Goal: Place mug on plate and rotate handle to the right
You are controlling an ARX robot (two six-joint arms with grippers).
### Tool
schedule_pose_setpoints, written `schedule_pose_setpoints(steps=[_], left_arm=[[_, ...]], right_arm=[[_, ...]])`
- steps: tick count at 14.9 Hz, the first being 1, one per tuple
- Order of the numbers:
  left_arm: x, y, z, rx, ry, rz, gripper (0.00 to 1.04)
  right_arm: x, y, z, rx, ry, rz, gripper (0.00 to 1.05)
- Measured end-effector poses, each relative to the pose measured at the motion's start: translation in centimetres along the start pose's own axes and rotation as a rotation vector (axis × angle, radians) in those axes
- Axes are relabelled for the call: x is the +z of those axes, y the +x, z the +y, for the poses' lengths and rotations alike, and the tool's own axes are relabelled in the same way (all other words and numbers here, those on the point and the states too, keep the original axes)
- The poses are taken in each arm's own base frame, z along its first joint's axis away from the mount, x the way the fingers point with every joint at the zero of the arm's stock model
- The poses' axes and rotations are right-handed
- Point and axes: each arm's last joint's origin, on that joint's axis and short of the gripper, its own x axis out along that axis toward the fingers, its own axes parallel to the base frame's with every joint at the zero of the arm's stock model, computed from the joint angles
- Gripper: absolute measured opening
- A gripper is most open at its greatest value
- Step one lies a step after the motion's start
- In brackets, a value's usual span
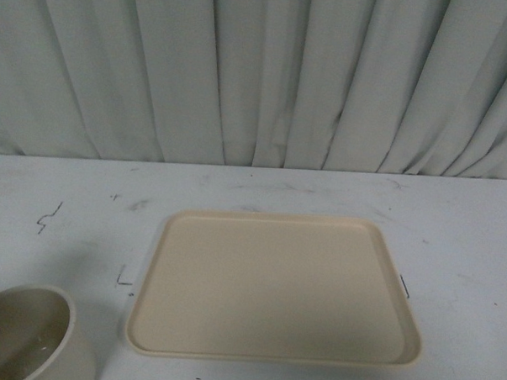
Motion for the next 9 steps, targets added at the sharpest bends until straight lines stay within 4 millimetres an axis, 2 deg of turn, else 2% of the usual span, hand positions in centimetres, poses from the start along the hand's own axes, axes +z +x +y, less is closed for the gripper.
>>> schedule_pose_setpoints(steps=[5, 9], left_arm=[[0.38, 0.65, 0.29, 0.018, 0.001, 0.012, 0.98], [0.45, 1.05, 0.48, 0.027, -0.003, 0.030, 0.85]], right_arm=[[0.00, 0.00, 0.00, 0.000, 0.000, 0.000, 0.98], [0.00, 0.00, 0.00, 0.000, 0.000, 0.000, 0.98]])
